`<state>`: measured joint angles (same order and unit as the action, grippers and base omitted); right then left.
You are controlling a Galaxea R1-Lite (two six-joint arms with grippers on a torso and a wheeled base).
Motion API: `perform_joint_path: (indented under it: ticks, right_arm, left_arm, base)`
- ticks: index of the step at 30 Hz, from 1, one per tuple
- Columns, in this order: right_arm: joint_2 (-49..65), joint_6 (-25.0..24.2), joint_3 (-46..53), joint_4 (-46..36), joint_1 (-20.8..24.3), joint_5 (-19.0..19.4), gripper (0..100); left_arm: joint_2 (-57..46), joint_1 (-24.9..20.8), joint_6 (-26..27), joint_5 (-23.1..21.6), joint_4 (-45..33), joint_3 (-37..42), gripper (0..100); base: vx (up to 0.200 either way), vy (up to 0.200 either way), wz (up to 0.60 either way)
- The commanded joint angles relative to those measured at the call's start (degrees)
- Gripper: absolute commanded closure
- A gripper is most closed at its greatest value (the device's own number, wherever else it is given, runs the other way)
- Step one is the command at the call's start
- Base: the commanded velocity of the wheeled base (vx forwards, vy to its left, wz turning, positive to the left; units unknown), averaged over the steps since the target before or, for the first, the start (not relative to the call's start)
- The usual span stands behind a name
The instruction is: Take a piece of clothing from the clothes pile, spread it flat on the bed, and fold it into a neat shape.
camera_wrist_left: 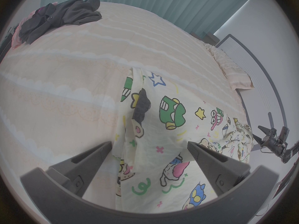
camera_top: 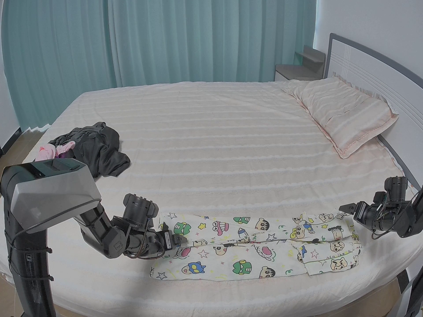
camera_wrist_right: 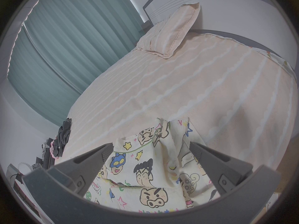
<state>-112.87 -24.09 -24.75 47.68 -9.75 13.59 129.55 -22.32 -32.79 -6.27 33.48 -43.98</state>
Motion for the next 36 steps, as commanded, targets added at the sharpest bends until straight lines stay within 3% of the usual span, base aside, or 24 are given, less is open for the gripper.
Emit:
perform_joint_path:
  ticks: [1, 5, 6, 23, 36]
  right_arm:
    - [0.46, 0.01, 0.14, 0.05, 0.08, 0.03, 0]
    - [0.55, 0.01, 0.14, 0.05, 0.08, 0.12, 0]
    - [0.55, 0.01, 0.14, 0.05, 0.08, 0.12, 0]
    - [0.55, -1.49, -0.39, 0.05, -0.44, 1.35, 0]
    - [0.55, -1.58, -0.39, 0.14, -0.53, 1.35, 0]
  left_arm:
    - [1.06, -0.35, 0.27, 0.82, -0.25, -0.75, 0]
    - [1.67, -1.23, 0.36, 2.14, -0.34, -1.19, 0]
    - [1.67, -1.32, 0.36, 2.22, -0.34, -1.28, 100]
    - [0.79, -0.27, 0.10, 2.22, -1.83, -1.90, 100]
    - [-9.93, 7.91, -0.17, -2.96, -7.81, 0.65, 100]
  base:
    - [0.000, 0.000, 0.00]
    - [0.000, 0.000, 0.00]
    - [0.000, 0.000, 0.00]
    - [0.000, 0.000, 0.00]
    - [0.000, 0.000, 0.00]
